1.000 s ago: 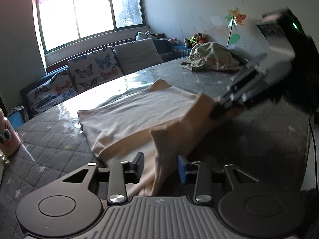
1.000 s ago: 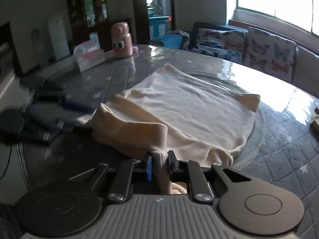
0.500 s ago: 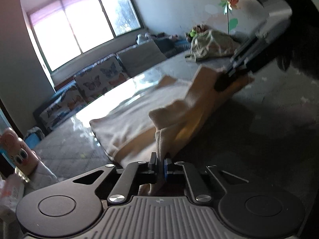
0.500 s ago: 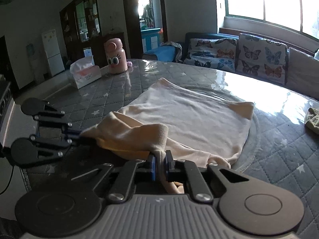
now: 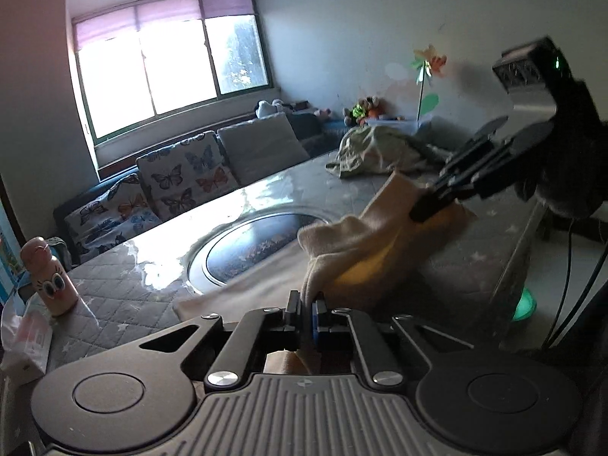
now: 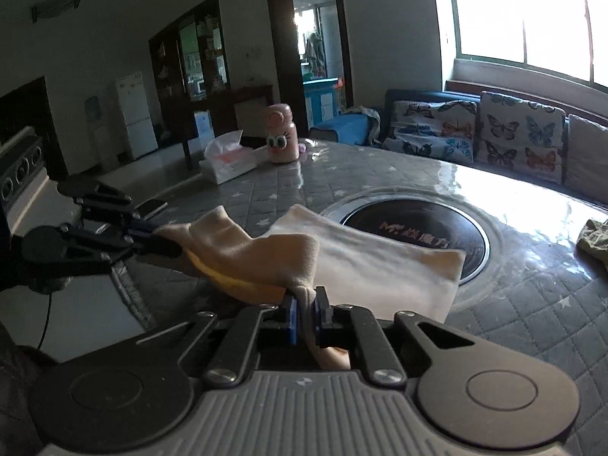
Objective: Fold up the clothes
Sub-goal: 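Grasp the hem with the left gripper while the right gripper grasps the hem and lifts, then carry the hem with both grippers over the shirt toward the collar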
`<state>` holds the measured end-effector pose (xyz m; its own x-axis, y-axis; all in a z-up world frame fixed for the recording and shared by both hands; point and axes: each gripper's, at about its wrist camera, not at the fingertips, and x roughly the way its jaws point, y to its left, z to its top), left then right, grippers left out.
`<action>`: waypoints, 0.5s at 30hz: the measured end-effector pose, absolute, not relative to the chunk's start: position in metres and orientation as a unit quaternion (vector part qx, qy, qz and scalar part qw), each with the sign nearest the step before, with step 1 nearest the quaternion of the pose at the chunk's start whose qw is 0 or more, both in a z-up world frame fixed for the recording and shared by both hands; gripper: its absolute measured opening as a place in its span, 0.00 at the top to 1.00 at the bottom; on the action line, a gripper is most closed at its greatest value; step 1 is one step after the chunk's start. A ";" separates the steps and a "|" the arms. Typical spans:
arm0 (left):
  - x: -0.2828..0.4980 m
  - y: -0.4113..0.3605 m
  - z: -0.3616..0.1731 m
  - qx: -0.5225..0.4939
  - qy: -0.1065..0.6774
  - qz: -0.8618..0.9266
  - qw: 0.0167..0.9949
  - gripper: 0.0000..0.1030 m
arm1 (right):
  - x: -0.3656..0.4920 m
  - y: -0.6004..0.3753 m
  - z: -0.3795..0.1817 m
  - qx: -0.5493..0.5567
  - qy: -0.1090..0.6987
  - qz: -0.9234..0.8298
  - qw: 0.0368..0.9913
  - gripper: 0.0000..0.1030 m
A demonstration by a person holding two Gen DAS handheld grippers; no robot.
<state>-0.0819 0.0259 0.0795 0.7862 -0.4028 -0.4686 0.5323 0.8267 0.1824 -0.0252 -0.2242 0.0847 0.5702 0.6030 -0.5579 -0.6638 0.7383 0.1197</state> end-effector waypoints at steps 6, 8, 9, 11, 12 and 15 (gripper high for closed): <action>-0.047 0.029 0.075 0.143 0.212 -0.221 0.941 0.94 | 0.008 -0.217 0.088 -0.045 0.296 0.350 0.887 0.93; -0.028 0.033 0.072 0.134 0.220 -0.211 0.943 0.94 | 0.027 -0.211 0.088 -0.053 0.298 0.347 0.888 0.93; -0.018 0.036 0.071 0.129 0.225 -0.207 0.943 0.94 | 0.037 -0.207 0.088 -0.057 0.299 0.347 0.887 0.93; 0.001 0.039 0.066 0.126 0.232 -0.199 0.944 0.94 | 0.061 -0.197 0.088 -0.068 0.303 0.345 0.886 0.93; 0.011 0.041 0.064 0.124 0.236 -0.194 0.944 0.94 | 0.073 -0.192 0.086 -0.073 0.306 0.343 0.885 0.93; 0.042 0.049 0.054 0.113 0.254 -0.174 0.945 0.94 | 0.102 -0.180 0.076 -0.079 0.316 0.336 0.884 0.93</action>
